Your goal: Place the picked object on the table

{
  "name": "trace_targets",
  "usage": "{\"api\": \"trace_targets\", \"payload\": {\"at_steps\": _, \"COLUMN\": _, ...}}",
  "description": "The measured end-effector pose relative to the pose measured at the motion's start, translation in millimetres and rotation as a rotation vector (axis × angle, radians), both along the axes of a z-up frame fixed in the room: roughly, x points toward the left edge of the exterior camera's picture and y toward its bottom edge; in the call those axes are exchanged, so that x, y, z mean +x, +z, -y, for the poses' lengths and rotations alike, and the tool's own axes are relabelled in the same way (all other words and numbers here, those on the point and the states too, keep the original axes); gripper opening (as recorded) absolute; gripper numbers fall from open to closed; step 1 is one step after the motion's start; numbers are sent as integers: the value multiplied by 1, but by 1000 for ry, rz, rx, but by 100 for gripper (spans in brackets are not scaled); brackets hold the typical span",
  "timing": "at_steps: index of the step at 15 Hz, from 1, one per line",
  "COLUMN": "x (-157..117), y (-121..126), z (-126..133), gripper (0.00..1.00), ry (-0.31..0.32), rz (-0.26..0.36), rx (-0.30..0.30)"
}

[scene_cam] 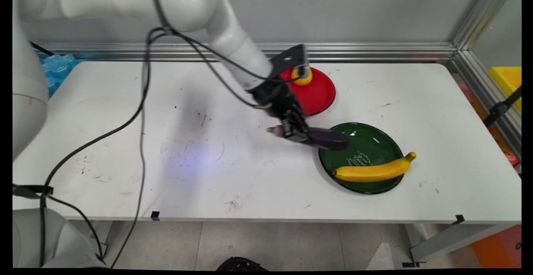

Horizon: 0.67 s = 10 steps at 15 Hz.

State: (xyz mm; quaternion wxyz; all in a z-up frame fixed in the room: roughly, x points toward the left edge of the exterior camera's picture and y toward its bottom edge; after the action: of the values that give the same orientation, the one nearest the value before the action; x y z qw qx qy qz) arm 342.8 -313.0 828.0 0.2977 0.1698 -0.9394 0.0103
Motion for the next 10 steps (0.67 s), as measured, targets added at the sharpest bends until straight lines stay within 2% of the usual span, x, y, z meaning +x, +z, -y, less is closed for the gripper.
{"api": "trace_targets", "payload": {"at_steps": 6, "x": 58, "y": 8, "z": -57, "gripper": 0, "ry": -44, "rz": 103, "rx": 61}}
{"api": "trace_targets", "payload": {"at_steps": 10, "x": 74, "y": -4, "z": -71, "gripper": 0, "ry": -44, "rz": 139, "rx": 65}}
